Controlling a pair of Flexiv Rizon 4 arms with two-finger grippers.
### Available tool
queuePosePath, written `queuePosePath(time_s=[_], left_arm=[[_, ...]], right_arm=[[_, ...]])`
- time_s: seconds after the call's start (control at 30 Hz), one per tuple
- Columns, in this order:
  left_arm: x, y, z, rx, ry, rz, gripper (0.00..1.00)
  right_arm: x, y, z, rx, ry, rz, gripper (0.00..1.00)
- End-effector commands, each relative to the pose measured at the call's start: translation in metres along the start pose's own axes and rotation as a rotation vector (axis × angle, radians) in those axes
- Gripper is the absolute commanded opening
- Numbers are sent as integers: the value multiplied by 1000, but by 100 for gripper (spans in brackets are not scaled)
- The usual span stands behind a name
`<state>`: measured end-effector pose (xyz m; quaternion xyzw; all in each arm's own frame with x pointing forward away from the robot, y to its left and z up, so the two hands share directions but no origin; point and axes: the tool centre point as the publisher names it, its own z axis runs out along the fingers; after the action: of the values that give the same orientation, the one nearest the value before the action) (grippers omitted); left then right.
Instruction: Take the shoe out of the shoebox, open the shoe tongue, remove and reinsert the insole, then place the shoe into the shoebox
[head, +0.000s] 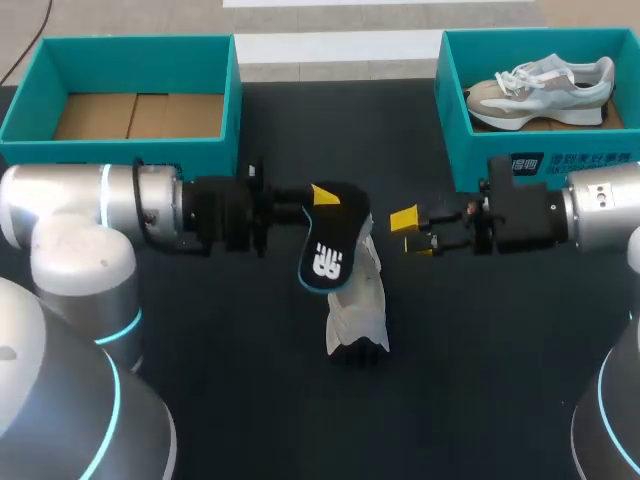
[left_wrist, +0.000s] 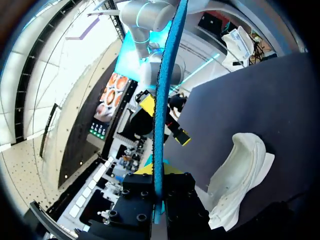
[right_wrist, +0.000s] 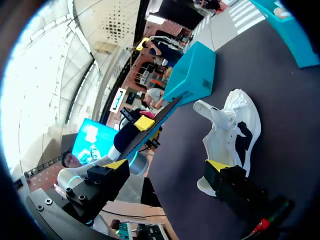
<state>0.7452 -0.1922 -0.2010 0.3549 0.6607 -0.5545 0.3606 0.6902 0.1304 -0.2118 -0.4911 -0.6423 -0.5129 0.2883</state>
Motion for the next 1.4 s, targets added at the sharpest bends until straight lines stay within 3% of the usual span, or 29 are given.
queuePosePath(time_s=[0.03, 0.67, 0.77, 0.8, 0.97, 1.0, 1.03, 1.4], left_arm=[[-6, -7, -13, 37, 96, -37, 0], [-6, -9, -13, 35, 88, -51, 0], [-6, -9, -13, 35, 88, -51, 0], [-6, -9, -13, 35, 88, -51, 0], [-6, -9, -13, 35, 88, -51, 0], [-6, -9, -13, 35, 88, -51, 0], [-6, -9, -13, 35, 88, -51, 0], [-6, -9, -13, 35, 88, -51, 0]], right_arm=[[3, 1, -4, 13, -204, -240, 100], [3, 1, -4, 13, -204, -240, 100], [4, 0, -9, 134, -289, -573, 100], [2, -2, -11, 193, -265, -725, 100], [-14, -4, -21, 353, -117, -1044, 100], [-19, -2, -22, 424, -97, -1086, 100], [-23, -1, -23, 461, -104, -1079, 100], [-23, -1, -23, 461, -104, -1079, 100]])
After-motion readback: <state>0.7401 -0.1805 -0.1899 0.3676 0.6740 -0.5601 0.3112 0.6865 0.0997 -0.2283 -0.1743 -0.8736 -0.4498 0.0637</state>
